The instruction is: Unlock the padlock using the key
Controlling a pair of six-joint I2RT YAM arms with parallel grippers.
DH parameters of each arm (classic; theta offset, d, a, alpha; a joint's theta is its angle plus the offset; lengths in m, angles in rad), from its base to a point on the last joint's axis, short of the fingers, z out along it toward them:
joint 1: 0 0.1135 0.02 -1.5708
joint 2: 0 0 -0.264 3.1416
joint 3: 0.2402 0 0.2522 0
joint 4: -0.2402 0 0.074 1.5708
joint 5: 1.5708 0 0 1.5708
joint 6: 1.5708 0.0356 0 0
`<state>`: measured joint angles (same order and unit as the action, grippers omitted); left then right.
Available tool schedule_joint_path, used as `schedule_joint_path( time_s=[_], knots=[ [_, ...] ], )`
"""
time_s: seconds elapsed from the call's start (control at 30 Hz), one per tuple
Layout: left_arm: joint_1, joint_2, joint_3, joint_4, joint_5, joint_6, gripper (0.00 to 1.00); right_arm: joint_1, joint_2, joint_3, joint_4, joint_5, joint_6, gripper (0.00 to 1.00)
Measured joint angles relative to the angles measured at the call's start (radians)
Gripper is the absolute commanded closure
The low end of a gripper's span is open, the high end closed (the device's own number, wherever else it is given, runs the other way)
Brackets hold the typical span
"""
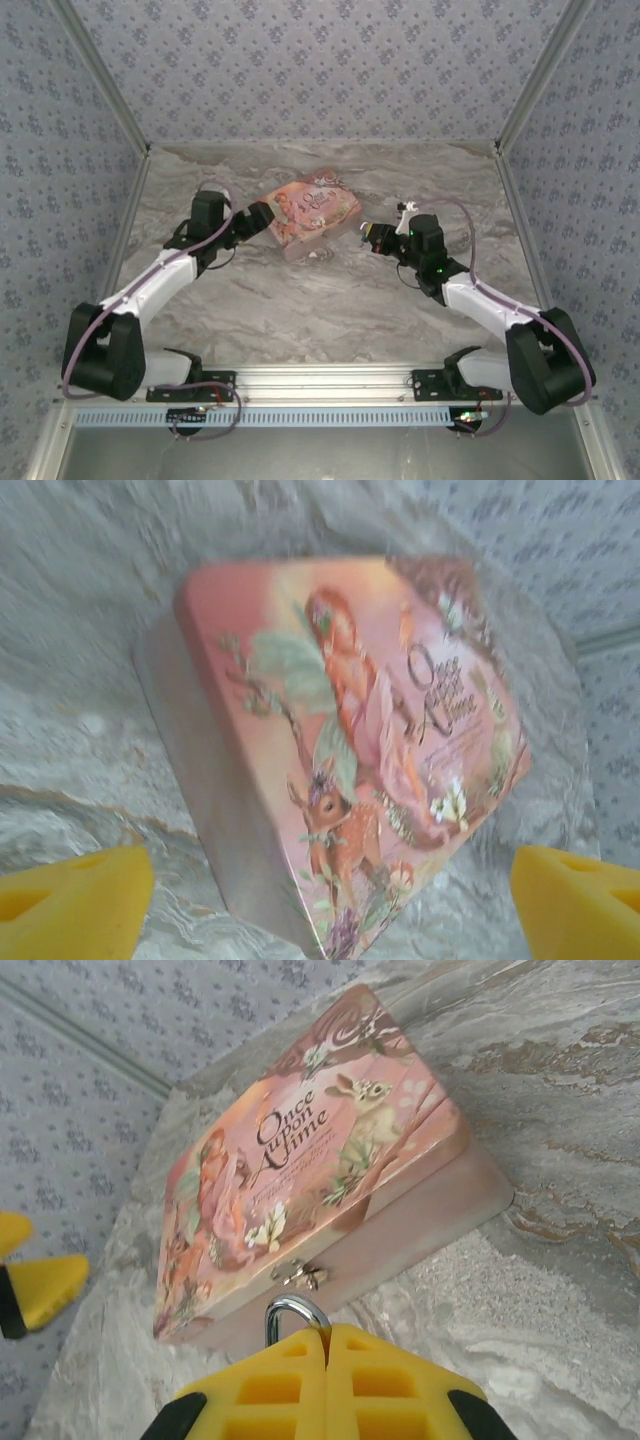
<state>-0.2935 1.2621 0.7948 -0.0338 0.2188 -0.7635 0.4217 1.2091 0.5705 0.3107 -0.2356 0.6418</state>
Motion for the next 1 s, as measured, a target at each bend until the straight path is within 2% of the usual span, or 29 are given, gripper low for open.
schedule_joint_path(
  time_s=[0.23,0.57,0.77,1.0],
  knots=[
    [0.047,-0.157,-0.051,0.007,-0.105,0.056,0.01,0.036,-0.032,0.079,-0.338,-0.023,-0.087,1.0],
    [0.097,-0.229,-0.092,-0.005,-0.147,0.095,0.0,0.152,-0.033,0.166,-0.732,0.056,-0.126,1.0],
    [0.097,-0.255,-0.121,0.0,-0.164,0.102,0.0,0.175,-0.007,0.192,-0.874,0.112,-0.116,1.0],
    [0.097,-0.27,-0.144,0.0,-0.164,0.102,0.01,0.203,0.089,0.24,-0.929,0.149,-0.116,1.0]
  ],
)
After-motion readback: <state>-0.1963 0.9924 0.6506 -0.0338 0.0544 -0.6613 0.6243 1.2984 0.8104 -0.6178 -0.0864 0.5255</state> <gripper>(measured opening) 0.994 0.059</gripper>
